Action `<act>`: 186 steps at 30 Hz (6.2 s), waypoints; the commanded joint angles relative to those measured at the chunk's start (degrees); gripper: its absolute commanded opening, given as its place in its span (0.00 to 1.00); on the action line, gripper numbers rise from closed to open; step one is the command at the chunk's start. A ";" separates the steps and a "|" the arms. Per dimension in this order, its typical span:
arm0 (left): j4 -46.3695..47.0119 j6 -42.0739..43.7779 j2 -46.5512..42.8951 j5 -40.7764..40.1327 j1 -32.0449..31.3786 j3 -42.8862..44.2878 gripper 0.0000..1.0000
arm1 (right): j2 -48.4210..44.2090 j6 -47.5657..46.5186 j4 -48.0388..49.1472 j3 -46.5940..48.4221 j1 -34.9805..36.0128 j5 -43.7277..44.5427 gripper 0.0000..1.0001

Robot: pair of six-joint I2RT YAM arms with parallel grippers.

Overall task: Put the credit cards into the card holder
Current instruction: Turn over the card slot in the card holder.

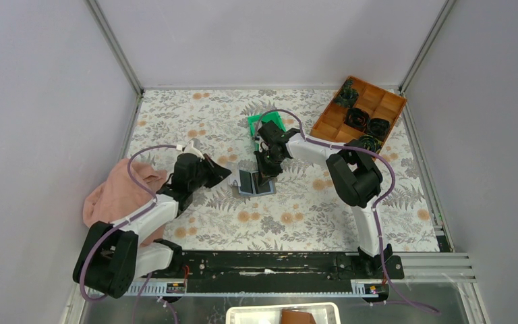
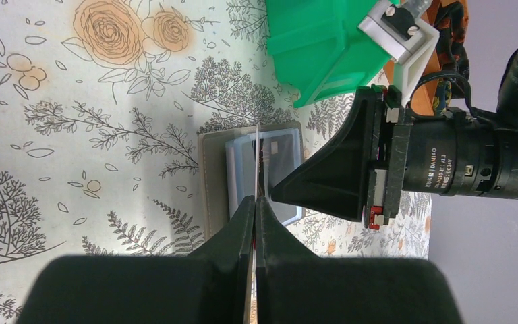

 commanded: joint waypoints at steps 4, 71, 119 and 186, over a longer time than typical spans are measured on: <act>-0.22 2.19 -0.60 -1.58 -0.22 1.82 0.00 | 1.81 -0.41 -1.19 -0.28 0.04 1.53 0.00; -1.51 3.18 -1.91 -5.24 -0.28 -1.26 0.00 | 2.90 -0.30 -1.56 0.53 0.05 1.35 0.00; 6.90 1.35 5.01 1.59 -1.96 -1.03 0.00 | 3.47 -0.08 -2.23 1.71 0.05 1.59 0.00; 3.08 4.27 18.27 -2.07 -14.15 10.19 0.00 | -9.80 -4.59 -7.40 6.18 0.55 17.80 0.14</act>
